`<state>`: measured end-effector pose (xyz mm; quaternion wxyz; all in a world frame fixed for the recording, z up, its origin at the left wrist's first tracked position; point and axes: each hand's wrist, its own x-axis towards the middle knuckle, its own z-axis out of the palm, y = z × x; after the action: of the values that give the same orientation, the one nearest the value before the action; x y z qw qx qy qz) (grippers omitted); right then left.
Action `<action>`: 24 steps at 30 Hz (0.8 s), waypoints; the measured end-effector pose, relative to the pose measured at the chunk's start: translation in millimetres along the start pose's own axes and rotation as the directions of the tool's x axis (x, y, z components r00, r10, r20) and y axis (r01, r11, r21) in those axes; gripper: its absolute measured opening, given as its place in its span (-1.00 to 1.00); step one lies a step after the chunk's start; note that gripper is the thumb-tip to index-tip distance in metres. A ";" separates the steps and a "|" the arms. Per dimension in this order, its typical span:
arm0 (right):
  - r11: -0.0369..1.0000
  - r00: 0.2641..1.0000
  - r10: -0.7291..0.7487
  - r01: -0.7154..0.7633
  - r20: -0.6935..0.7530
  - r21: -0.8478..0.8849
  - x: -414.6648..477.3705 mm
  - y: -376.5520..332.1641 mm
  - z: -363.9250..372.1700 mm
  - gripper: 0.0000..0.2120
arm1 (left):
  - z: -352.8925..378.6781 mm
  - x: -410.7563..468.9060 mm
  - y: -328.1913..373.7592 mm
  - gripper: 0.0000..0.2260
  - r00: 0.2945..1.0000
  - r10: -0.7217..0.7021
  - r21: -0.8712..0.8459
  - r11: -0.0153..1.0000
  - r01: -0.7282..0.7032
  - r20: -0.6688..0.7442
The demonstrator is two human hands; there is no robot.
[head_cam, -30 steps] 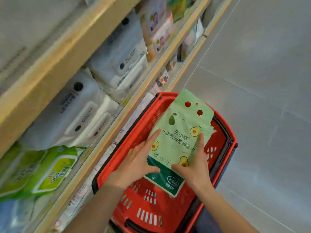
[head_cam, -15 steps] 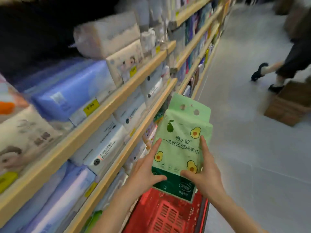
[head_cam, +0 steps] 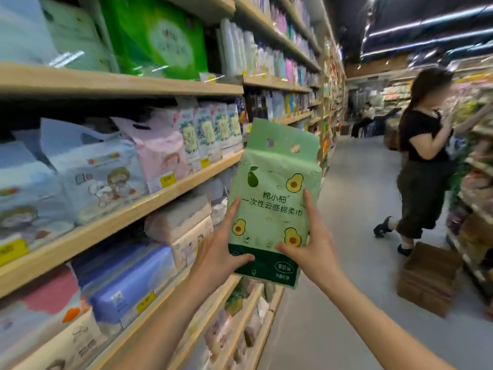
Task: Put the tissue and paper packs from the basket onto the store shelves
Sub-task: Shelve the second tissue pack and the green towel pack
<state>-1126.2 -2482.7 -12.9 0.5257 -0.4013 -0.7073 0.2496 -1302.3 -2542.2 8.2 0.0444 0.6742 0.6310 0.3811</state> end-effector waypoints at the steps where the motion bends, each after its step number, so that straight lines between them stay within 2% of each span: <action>1: 0.999 1.000 -0.028 0.029 -0.006 0.017 14.5 -3.8 -10.3 0.07 | -2.5 10.9 12.6 0.01 0.999 0.011 0.012 1.000 -0.011 -0.032; 5: 0.986 0.990 -0.142 0.142 -0.001 0.086 73.5 -8.6 -54.7 0.08 | 0.4 56.1 61.5 0.04 0.990 0.052 0.064 0.997 -0.044 -0.132; 14: 0.929 0.925 -0.368 0.362 0.093 0.075 192.7 -7.6 -136.8 0.09 | 27.4 144.5 137.9 0.10 0.926 0.055 0.111 0.994 -0.014 -0.374; 18: 0.894 0.886 -0.443 0.425 0.138 0.142 230.9 -12.5 -143.4 0.07 | 23.3 167.8 149.3 0.10 0.902 0.040 0.152 0.988 0.029 -0.430; 24: 0.833 0.829 -0.537 0.494 0.153 0.248 286.7 -26.6 -115.9 0.07 | -3.2 204.9 144.3 0.10 0.850 0.052 0.234 0.969 0.085 -0.524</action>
<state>-1060.8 -2267.4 200.9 0.5307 -0.1105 -0.8139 0.2090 -1204.1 -2391.1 182.4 -0.2113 0.5387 0.6676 0.4685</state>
